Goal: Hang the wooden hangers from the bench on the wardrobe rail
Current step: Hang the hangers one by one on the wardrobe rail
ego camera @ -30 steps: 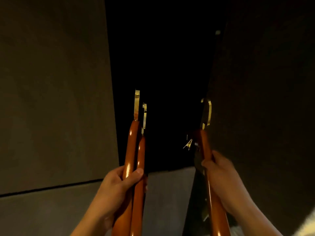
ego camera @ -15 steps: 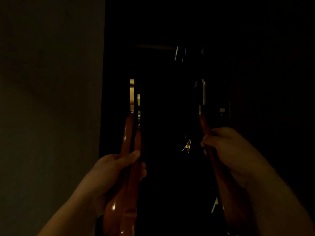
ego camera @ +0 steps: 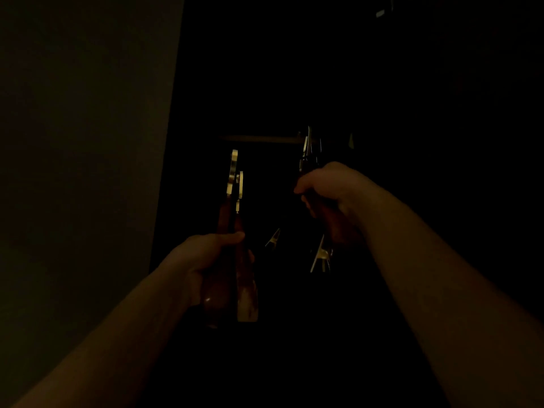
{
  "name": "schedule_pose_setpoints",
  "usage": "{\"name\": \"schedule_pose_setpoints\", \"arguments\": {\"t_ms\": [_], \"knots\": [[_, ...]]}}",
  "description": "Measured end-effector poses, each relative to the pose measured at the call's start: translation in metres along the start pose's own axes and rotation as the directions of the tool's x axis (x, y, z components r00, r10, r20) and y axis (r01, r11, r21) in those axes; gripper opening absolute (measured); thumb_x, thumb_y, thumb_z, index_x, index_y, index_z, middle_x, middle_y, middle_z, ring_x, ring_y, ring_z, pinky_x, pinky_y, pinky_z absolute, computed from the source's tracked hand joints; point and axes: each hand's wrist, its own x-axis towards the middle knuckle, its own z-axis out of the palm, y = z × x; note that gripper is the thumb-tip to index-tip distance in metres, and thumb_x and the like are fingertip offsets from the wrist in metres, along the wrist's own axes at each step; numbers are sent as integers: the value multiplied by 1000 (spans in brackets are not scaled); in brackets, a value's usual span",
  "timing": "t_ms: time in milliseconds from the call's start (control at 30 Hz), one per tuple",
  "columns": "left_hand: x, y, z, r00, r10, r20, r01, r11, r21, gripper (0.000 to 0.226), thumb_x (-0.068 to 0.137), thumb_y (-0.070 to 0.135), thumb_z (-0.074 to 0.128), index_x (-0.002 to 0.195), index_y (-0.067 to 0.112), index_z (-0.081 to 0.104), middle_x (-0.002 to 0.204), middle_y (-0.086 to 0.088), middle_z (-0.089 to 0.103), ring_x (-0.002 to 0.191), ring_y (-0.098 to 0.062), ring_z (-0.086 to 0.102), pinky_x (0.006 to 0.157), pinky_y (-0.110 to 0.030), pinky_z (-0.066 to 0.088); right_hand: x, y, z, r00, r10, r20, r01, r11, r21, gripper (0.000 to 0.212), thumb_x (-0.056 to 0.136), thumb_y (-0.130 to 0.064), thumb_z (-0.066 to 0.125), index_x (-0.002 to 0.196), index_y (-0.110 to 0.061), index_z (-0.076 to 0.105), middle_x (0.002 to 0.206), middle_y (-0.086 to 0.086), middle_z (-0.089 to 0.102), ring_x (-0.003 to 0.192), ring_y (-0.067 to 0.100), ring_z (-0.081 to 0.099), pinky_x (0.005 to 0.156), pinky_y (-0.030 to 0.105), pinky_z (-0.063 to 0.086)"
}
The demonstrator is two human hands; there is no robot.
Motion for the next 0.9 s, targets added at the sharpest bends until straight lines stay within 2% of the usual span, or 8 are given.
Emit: {"name": "schedule_pose_setpoints", "arguments": {"t_ms": [200, 300, 400, 467, 600, 700, 800, 900], "knots": [[77, 28, -21, 998, 62, -29, -59, 994, 88, 37, 95, 25, 58, 125, 4, 59, 84, -13, 66, 61, -25, 64, 53, -33, 49, 88, -8, 20, 996, -64, -63, 56, 990, -129, 47, 88, -1, 63, 133, 3, 52, 105, 23, 58, 76, 29, 58, 52, 30, 44], [105, 39, -25, 992, 116, -51, -108, 983, 146, 36, 99, 22, 54, 128, 1, 56, 86, -15, 65, 64, -29, 65, 54, -36, 51, 124, -3, 34, 993, -83, -86, 69, 986, -149, 48, 87, 1, 64, 133, 6, 51, 109, 23, 57, 84, 31, 59, 51, 29, 44], [133, 46, -28, 988, 139, -63, -125, 975, 182, 37, 100, 21, 52, 131, 1, 55, 98, -19, 67, 69, -32, 69, 45, -34, 56, 153, 1, 45, 988, -111, -105, 95, 985, -146, 45, 89, 4, 62, 132, 5, 48, 117, 25, 57, 87, 31, 59, 54, 34, 47], [150, 48, -30, 990, 132, -58, -119, 974, 195, 37, 99, 23, 53, 131, 4, 56, 98, -19, 66, 73, -32, 66, 41, -33, 55, 171, 1, 50, 986, -126, -111, 109, 983, -145, 40, 89, 4, 62, 127, 5, 50, 114, 24, 60, 83, 30, 60, 61, 37, 51], [175, 51, -30, 992, 118, -54, -105, 973, 204, 37, 99, 26, 54, 129, 5, 57, 97, -19, 68, 73, -32, 66, 47, -36, 55, 199, -4, 59, 989, -110, -95, 101, 990, -99, 36, 93, 4, 56, 129, 0, 49, 85, 12, 54, 67, 22, 56, 45, 32, 46], [191, 53, -33, 992, 117, -39, -107, 974, 197, 41, 99, 26, 52, 134, 4, 54, 120, -23, 66, 76, -33, 65, 51, -38, 54, 217, -7, 63, 990, -113, -83, 109, 993, -54, 28, 95, 4, 54, 122, -3, 53, 89, 13, 57, 81, 29, 63, 62, 38, 53], [204, 56, -37, 991, 135, -14, -131, 976, 172, 38, 100, 23, 50, 132, 4, 55, 112, -22, 66, 82, -35, 65, 53, -40, 54, 231, -7, 66, 992, -106, -69, 101, 993, -68, 29, 97, 1, 52, 127, 0, 53, 107, 18, 61, 102, 35, 63, 87, 44, 53], [209, 58, -40, 987, 160, -11, -156, 974, 166, 34, 101, 19, 48, 131, 5, 55, 103, -19, 65, 82, -34, 63, 58, -43, 48, 241, -1, 67, 995, -92, -47, 86, 988, -126, 33, 100, -2, 49, 133, 4, 50, 96, 14, 58, 87, 29, 57, 76, 37, 50]]}}
